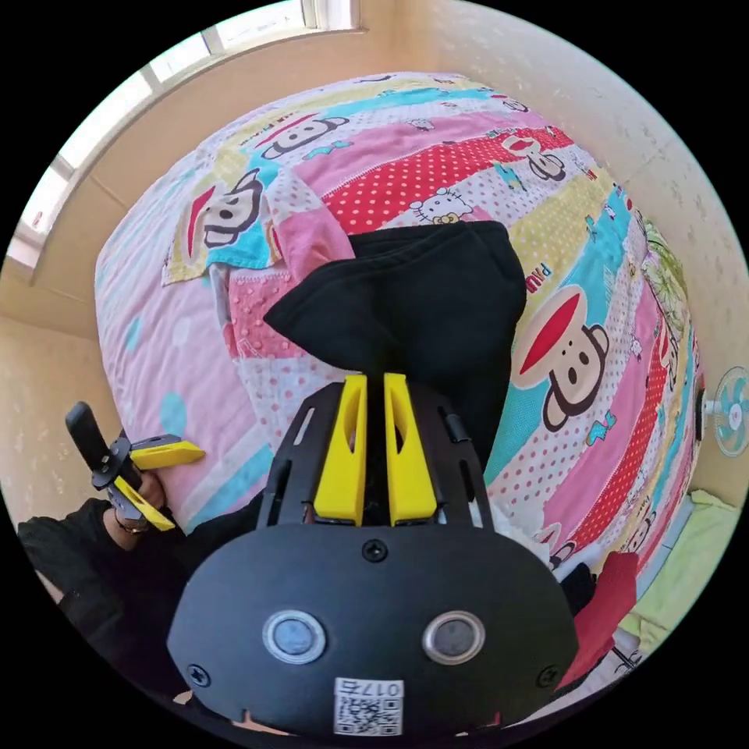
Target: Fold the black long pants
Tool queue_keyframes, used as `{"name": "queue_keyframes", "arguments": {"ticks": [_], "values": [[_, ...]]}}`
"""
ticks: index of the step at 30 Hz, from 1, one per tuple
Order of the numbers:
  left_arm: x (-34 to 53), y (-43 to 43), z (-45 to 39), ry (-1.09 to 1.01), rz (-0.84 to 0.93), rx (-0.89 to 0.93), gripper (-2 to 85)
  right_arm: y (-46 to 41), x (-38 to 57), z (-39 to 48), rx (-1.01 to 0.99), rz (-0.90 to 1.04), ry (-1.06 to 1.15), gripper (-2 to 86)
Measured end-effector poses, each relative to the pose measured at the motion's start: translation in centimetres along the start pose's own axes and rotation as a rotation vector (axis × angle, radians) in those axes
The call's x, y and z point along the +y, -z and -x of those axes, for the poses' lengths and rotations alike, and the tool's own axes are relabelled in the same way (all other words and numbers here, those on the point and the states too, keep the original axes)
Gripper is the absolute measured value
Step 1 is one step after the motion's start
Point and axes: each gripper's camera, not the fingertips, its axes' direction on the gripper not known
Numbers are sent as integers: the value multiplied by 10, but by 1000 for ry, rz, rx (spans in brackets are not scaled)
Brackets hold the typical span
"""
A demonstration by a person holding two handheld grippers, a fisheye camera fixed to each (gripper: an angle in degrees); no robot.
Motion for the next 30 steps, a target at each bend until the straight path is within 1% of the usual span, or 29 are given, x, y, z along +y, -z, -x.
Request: {"name": "queue_keyframes", "arguments": {"ticks": [2, 3, 4, 5, 6, 8, 9, 11, 12, 13, 14, 16, 18, 19, 20, 21, 22, 23, 24, 25, 26, 27, 28, 29, 30], "values": [[-4, 6, 3, 33, -11, 40, 187, 26, 29, -50, -180, -143, -124, 42], [-5, 10, 3, 48, -21, 66, 185, 31, 38, -64, -227, -189, -163, 41], [-6, 12, 3, 54, -25, 76, 185, 37, 58, -92, -330, -284, -226, 39], [-9, 15, 0, 61, -27, 90, 184, 36, 77, -120, -446, -369, -288, 38], [-12, 18, -3, 67, -25, 95, 184, 33, 85, -134, -499, -403, -331, 37], [-16, 22, -9, 74, -23, 96, 183, 17, 120, -182, -687, -530, -531, 36], [-19, 25, -12, 78, -24, 99, 182, 14, 128, -191, -735, -572, -575, 36], [-23, 29, -17, 88, -26, 106, 177, 5, 169, -223, -908, -811, -761, 36], [-26, 32, -20, 96, -28, 111, 172, 2, 180, -229, -940, -874, -815, 36], [-27, 33, -21, 101, -29, 112, 170, -5, 200, -238, -979, -983, -935, 37], [-30, 36, -24, 111, -33, 114, 165, -8, 214, -242, -972, -1063, -1019, 39], [-35, 40, -29, 120, -35, 114, 161, -5, 218, -243, -884, -1100, -1057, 43], [-41, 45, -37, 125, -37, 114, 160, 0, 202, -242, -828, -1038, -1013, 51], [-43, 46, -40, 125, -37, 115, 160, 3, 188, -239, -781, -933, -1001, 66], [-46, 48, -44, 126, -37, 116, 160, 14, 174, -228, -643, -849, -996, 88], [-49, 51, -49, 127, -37, 116, 159, 23, 168, -218, -530, -822, -986, 106], [-51, 52, -51, 129, -37, 116, 159, 40, 148, -192, -284, -759, -926, 142], [-54, 54, -55, 131, -39, 116, 158, 50, 120, -160, -105, -706, -786, 175], [-57, 57, -60, 133, -40, 116, 157, 51, 106, -144, -56, -684, -700, 192], [-59, 58, -62, 134, -40, 117, 157, 46, 77, -115, -42, -626, -534, 204], [-62, 60, -67, 134, -42, 120, 157, 33, 50, -94, -104, -551, -400, 209], [-65, 63, -71, 134, -44, 123, 158, 25, 38, -86, -141, -513, -346, 208], [-67, 64, -73, 135, -45, 125, 159, 4, 14, -72, -204, -422, -255, 188], [-70, 68, -78, 134, -50, 128, 160, -23, -9, -61, -212, -287, -236, 153], [-72, 72, -84, 132, -60, 126, 161, -38, -19, -55, -190, -217, -259, 115]]}}
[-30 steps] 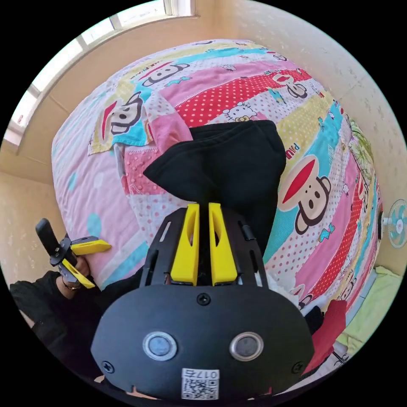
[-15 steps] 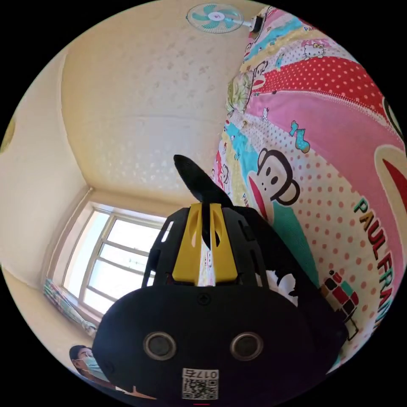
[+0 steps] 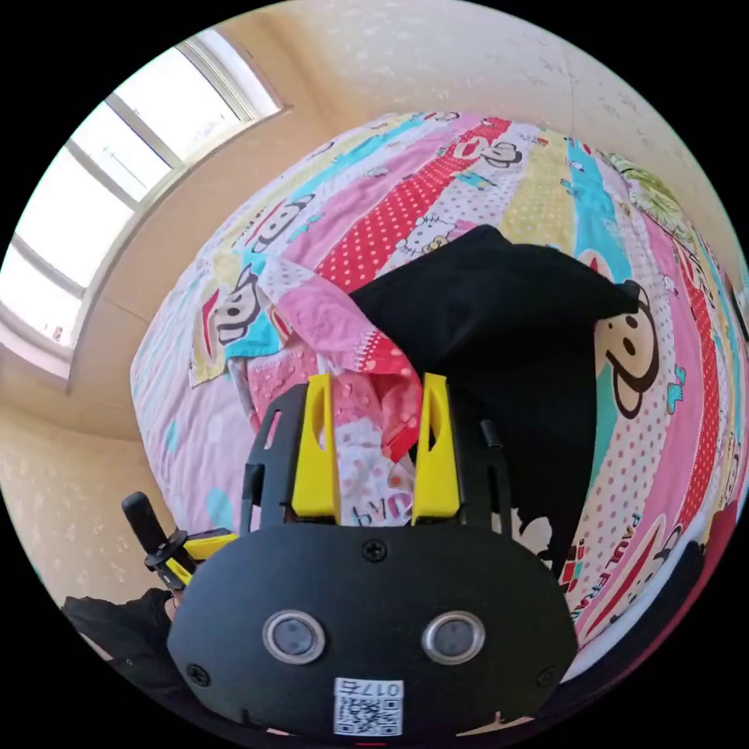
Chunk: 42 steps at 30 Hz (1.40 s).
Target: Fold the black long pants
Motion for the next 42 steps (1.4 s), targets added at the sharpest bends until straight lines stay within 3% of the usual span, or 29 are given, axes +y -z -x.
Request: {"name": "queue_keyframes", "arguments": {"ticks": [1, 2, 4, 6, 9, 11, 13, 16, 19, 25, 30, 32, 36, 38, 42], "values": [[-1, 3, -4, -2, -12, -2, 161, -22, -1, 17, 10, 50, 21, 40], [-1, 12, -12, -15, -59, 0, 161, -28, 7, 46, 58, 9, 79, 28], [1, 34, -30, -70, -183, 16, 159, -33, 27, 100, 130, -25, 236, 17], [10, 71, -57, -159, -389, -15, 157, -48, 52, 144, 114, 41, 378, 13], [21, 104, -86, -236, -553, -85, 156, -75, 101, 185, 57, 215, 641, 13], [23, 111, -98, -250, -588, -105, 158, -72, 135, 200, 61, 260, 860, 20], [18, 109, -102, -237, -576, -86, 159, -69, 144, 199, 31, 314, 938, 30], [2, 98, -97, -154, -492, -40, 163, -48, 128, 177, -188, 402, 970, 75], [-7, 96, -97, -101, -468, -8, 164, -20, 86, 138, -284, 324, 873, 88], [-19, 98, -113, -89, -473, -32, 163, -11, -5, 36, 124, -45, 334, 106], [-33, 91, -117, -45, -427, -13, 163, -72, -25, 17, 360, 65, 265, 98], [-36, 91, -120, -41, -423, -5, 164, -86, -22, 19, 482, 43, 190, 37], [-43, 93, -131, -46, -422, -23, 163, -47, 2, 29, 356, -216, 111, 24], [-46, 91, -133, -41, -412, -16, 163, -32, 19, 29, 198, -315, 129, 21], [-52, 92, -138, -30, -400, -19, 164, -59, 30, 18, 84, -200, 204, 20]]}}
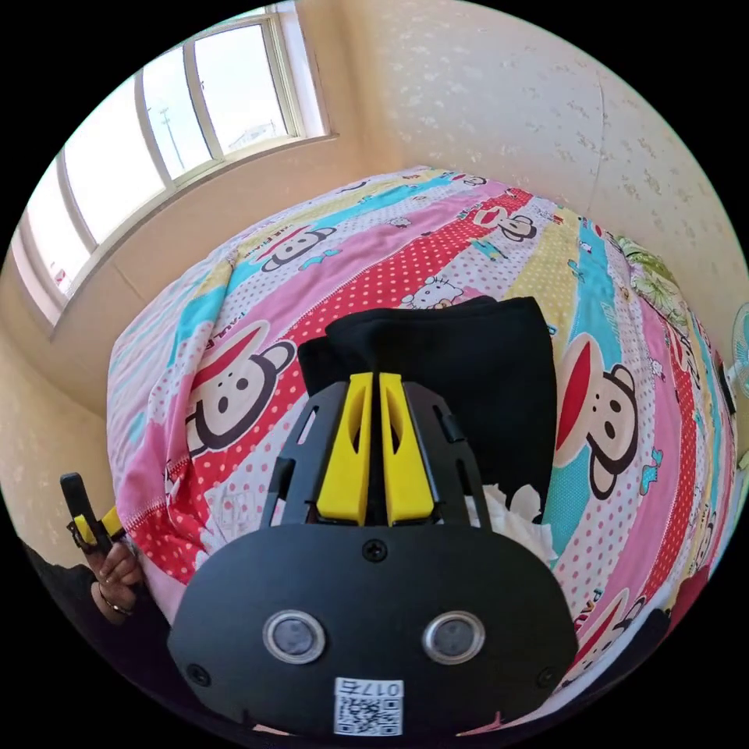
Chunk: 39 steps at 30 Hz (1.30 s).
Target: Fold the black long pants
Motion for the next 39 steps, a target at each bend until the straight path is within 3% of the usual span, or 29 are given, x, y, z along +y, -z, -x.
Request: {"name": "queue_keyframes", "arguments": {"ticks": [2, 6, 13, 16, 23, 29, 35, 39], "values": [[-3, 2, -1, 7, -4, 3, 164, -11, 9, 1, -72, 69, 45, 20], [-8, 5, 1, 35, -20, 14, 164, 6, 14, 0, -174, -7, 12, 34], [-16, 7, 1, 45, -6, 10, 163, 3, 0, 47, -38, 95, 143, 175], [-19, 9, 3, 54, -6, 12, 163, -49, -7, 76, 205, 317, 162, 171], [-23, 15, 12, 66, 3, 30, 163, -45, -32, 60, 267, 430, 179, 46], [-25, 21, 21, 65, 6, 33, 163, 80, -69, -30, 331, 249, 87, 36], [-23, 25, 35, 68, 10, 24, 162, 178, -37, -114, 315, 122, 22, 31], [-20, 28, 44, 54, 17, 16, 163, 224, -7, -134, 61, -67, -20, 31]]}}
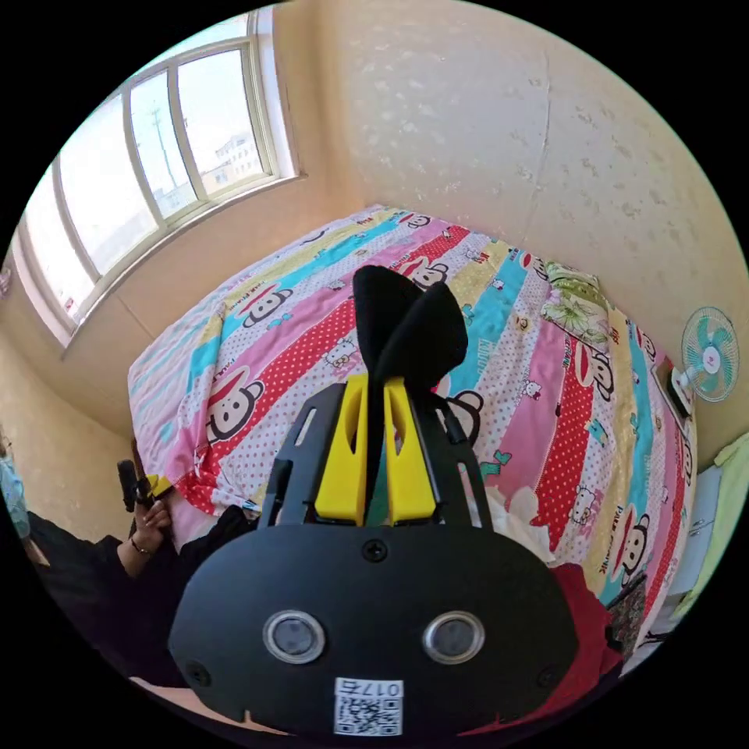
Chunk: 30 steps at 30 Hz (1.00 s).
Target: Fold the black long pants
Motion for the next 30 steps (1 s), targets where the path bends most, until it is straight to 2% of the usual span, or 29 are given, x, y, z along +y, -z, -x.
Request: {"name": "queue_keyframes", "arguments": {"ticks": [3, 6, 8, 10, 12, 13, 14, 15, 16, 17, 19, 23, 25, 27, 30], "values": [[3, 2, 8, -9, 4, -10, 163, 31, 18, 23, -234, -99, 137, 31], [7, 7, 20, -1, -3, 4, 163, 72, 59, 74, -427, -143, 413, 34], [11, 11, 27, 6, -15, 20, 163, 99, 120, 109, -521, -107, 630, 38], [15, 14, 35, 9, -24, 24, 163, 100, 174, 121, -594, -54, 674, 41], [21, 14, 42, -3, -11, 21, 163, 73, 232, 123, -697, 44, 609, 48], [22, 13, 43, -9, -3, 19, 163, 40, 273, 122, -730, 154, 524, 54], [26, 11, 46, -19, 13, 15, 164, 5, 310, 119, -704, 295, 397, 58], [30, 10, 49, -33, 31, 14, 164, -10, 328, 114, -681, 342, 324, 59], [32, 9, 50, -40, 41, 15, 165, -20, 360, 98, -693, 296, 175, 58], [36, 8, 53, -56, 61, 24, 165, -15, 384, 79, -794, 164, 44, 55], [44, 6, 57, -80, 102, 51, 166, 2, 410, 61, -821, -5, -105, 46], [67, -15, 56, -128, 320, 169, 170, 62, 445, 59, -680, -359, -267, 59], [78, -26, 47, -178, 387, 150, 174, 77, 442, 67, -634, -424, -290, 95], [92, -46, 41, -191, 496, 33, 181, 83, 427, 75, -571, -420, -308, 142], [115, -63, 52, -145, 633, -156, 194, 68, 388, 95, -432, -295, -259, 180]]}}
